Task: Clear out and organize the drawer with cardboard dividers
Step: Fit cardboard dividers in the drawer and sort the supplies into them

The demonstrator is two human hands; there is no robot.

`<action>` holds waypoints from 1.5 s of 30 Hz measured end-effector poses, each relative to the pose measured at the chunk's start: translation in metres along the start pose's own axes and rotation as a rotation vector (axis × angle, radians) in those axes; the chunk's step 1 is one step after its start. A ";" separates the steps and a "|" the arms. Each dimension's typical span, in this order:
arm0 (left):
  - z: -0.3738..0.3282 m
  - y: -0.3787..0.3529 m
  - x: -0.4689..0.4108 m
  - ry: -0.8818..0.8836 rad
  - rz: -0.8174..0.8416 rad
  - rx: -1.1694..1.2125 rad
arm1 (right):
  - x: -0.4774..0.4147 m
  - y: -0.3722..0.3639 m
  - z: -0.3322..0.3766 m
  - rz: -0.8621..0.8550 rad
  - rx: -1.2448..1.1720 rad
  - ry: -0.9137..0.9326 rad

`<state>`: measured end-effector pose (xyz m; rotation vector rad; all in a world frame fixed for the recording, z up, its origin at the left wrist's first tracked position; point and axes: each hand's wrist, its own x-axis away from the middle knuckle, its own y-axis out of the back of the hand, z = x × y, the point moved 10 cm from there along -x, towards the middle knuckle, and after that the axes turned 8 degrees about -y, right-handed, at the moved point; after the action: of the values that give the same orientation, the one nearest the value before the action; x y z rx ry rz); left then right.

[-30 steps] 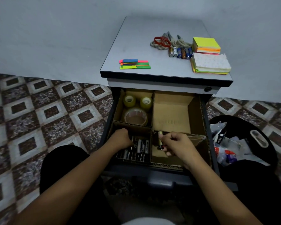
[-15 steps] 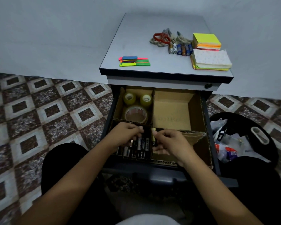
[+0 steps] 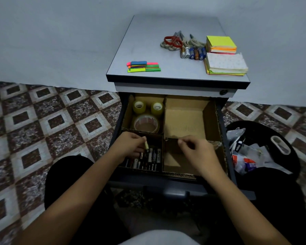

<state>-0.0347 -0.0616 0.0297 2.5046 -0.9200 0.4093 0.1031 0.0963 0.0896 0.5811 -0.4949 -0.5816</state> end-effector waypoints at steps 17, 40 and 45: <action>0.014 0.004 -0.021 0.004 -0.027 -0.602 | -0.009 0.049 -0.069 -0.290 0.434 0.006; -0.082 -0.005 0.012 -0.425 0.100 -0.519 | -0.017 0.080 -0.015 -0.349 0.278 0.188; -0.165 0.000 0.008 -0.625 0.012 -0.458 | -0.036 0.108 0.044 -0.342 0.223 0.272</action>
<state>-0.0492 0.0161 0.1746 2.2058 -1.0949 -0.5617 0.0905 0.1775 0.1805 0.9539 -0.2031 -0.7635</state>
